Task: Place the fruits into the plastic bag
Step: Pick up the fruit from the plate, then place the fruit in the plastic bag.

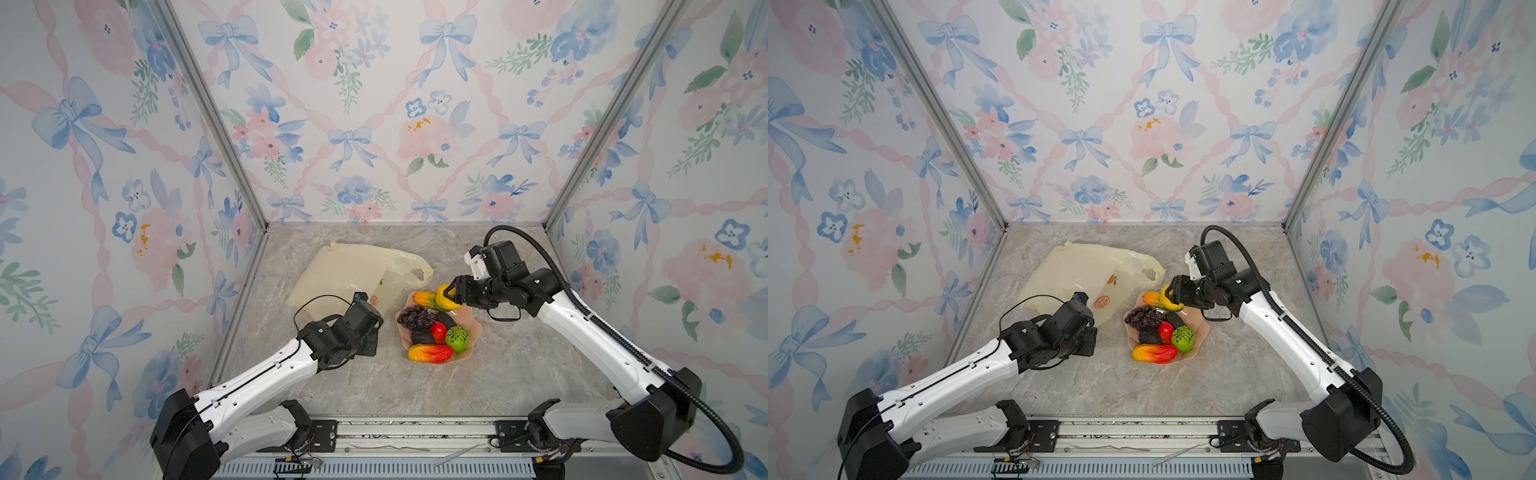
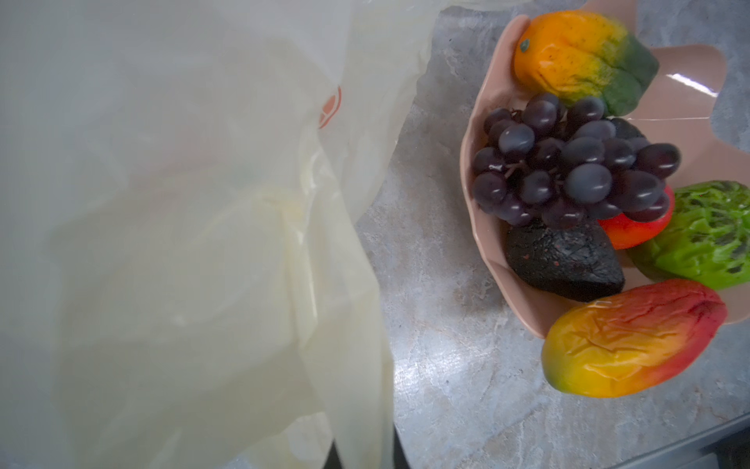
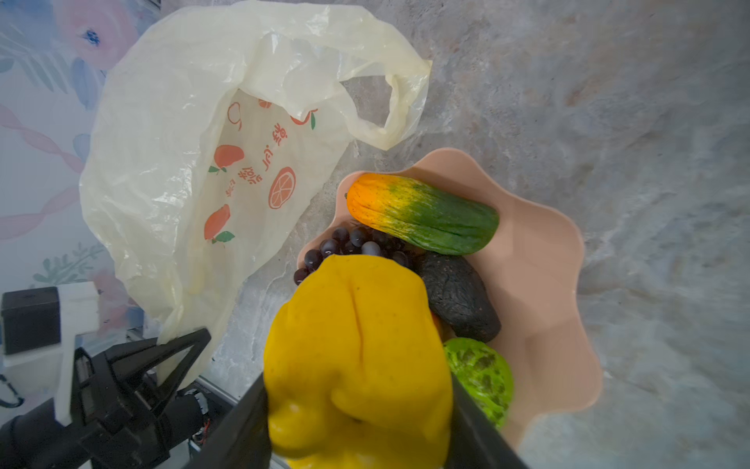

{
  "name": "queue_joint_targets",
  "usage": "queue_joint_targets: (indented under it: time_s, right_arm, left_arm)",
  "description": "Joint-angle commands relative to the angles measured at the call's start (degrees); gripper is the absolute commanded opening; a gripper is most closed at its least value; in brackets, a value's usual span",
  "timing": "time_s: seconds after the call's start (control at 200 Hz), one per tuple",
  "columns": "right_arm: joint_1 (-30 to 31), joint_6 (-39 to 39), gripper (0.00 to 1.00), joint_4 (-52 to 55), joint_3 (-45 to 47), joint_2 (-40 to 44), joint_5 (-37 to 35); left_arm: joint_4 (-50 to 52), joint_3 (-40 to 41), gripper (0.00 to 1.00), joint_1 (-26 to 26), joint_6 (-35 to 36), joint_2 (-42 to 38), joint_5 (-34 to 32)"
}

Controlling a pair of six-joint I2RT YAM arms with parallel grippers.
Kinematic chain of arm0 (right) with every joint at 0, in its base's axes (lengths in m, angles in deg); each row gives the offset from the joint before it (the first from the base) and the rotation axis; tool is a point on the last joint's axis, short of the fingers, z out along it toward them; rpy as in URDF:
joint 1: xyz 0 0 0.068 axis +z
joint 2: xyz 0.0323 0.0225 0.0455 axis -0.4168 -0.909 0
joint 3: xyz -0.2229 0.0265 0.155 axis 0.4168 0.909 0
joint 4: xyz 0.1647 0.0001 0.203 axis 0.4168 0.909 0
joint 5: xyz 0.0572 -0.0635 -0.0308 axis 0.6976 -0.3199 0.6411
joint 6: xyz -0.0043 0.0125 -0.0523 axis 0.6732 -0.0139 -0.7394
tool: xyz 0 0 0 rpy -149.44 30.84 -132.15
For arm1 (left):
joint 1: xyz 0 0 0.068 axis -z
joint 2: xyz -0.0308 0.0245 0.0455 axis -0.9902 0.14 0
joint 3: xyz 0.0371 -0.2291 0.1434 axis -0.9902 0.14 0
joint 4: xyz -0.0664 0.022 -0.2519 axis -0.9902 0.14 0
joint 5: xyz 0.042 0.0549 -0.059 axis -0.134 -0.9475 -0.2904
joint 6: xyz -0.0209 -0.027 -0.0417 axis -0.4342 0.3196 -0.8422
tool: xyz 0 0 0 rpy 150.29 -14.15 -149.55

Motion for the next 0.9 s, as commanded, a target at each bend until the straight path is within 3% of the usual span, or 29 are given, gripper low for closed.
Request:
queue_joint_targets:
  time_s: [0.0,0.175,0.895]
  right_arm:
    - [-0.32,10.17,0.59,-16.34,3.81,-0.55,12.07]
    - [1.79,17.63,0.58,-29.02,4.99,-6.34,16.2]
    - [8.02,22.3,0.57,-37.59,-11.51,-34.3,18.61]
  left_arm:
    - [-0.03,0.02,0.0,0.3,-0.71,-0.29,0.43]
    - [-0.03,-0.2,0.0,0.49,-0.64,-0.68,0.79]
    - [-0.03,-1.88,0.0,0.47,-1.43,-4.61,2.72]
